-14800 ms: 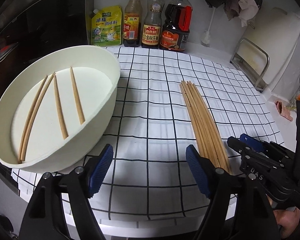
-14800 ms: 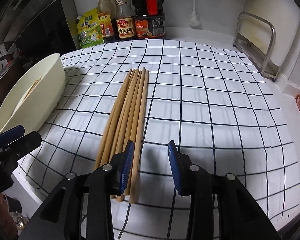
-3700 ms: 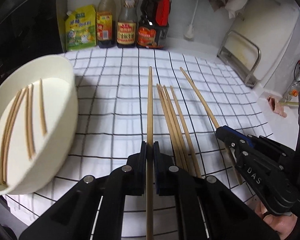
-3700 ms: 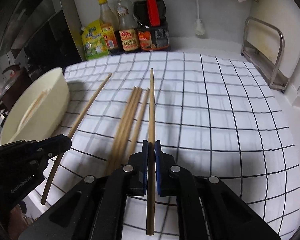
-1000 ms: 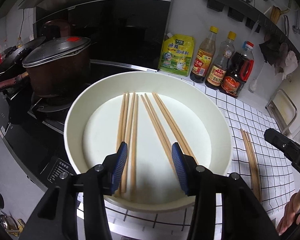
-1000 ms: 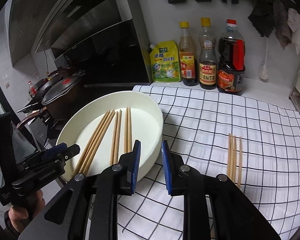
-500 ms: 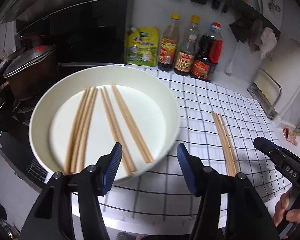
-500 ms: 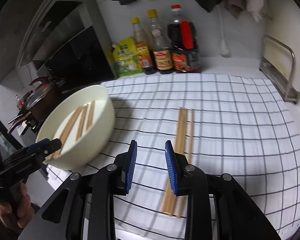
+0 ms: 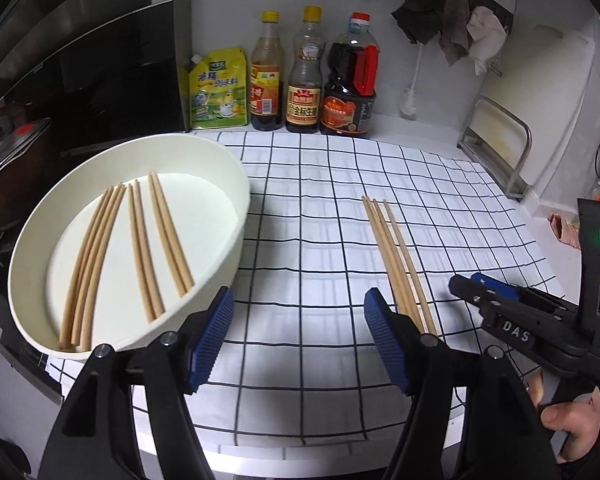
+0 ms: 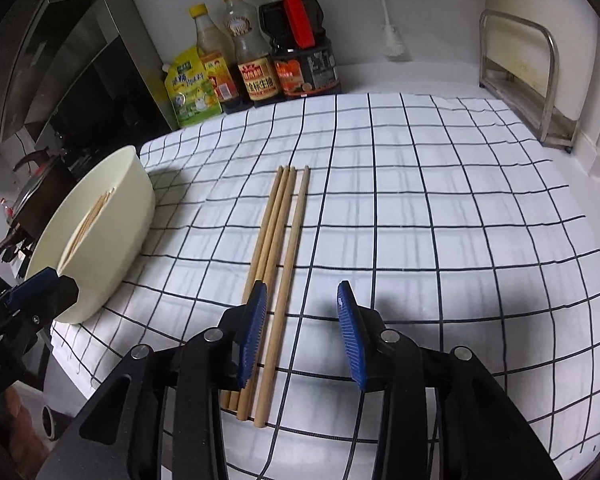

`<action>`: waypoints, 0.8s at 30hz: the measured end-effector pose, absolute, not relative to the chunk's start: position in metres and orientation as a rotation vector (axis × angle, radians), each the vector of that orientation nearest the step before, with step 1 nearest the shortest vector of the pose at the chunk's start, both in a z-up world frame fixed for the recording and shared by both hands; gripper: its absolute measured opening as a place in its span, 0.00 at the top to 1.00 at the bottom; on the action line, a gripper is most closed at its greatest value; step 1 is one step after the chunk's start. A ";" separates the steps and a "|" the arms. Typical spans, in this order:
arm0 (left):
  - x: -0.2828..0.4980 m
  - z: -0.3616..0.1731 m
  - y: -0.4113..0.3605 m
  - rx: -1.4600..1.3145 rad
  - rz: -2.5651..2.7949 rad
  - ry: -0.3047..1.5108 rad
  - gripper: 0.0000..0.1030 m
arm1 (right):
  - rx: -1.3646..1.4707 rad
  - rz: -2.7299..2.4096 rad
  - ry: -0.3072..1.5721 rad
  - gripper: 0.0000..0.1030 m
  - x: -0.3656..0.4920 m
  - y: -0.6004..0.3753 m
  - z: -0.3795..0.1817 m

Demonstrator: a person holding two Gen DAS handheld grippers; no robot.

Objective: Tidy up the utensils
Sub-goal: 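Withdraw both tools from the basin back toward the chopstick pile, then grasp a chopstick with the right tool while the left tool grasps another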

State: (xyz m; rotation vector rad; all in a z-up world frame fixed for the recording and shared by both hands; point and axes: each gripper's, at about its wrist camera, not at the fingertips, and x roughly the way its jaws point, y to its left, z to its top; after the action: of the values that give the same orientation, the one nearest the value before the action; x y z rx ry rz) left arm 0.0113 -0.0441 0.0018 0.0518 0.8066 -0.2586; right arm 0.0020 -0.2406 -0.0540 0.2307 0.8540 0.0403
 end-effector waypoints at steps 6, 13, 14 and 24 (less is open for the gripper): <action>0.015 -0.014 -0.051 0.067 -0.254 0.821 0.32 | 0.188 0.028 0.879 0.66 0.011 -0.232 -0.063; 0.022 -0.026 -0.050 0.051 -0.248 0.837 0.32 | 0.107 0.007 0.907 0.66 0.024 -0.219 -0.069; 0.023 -0.026 -0.049 0.050 -0.245 0.835 0.32 | 0.097 -0.001 0.913 0.66 0.025 -0.218 -0.071; 0.027 -0.031 -0.056 0.056 -0.254 0.850 0.32 | 0.063 -0.014 0.939 0.66 0.026 -0.218 -0.079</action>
State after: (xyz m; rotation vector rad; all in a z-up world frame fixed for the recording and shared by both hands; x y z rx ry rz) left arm 0.0271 -0.0556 -0.0309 0.0558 0.8501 -0.2545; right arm 0.0263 -0.2183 -0.0793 0.0626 0.9388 -0.0142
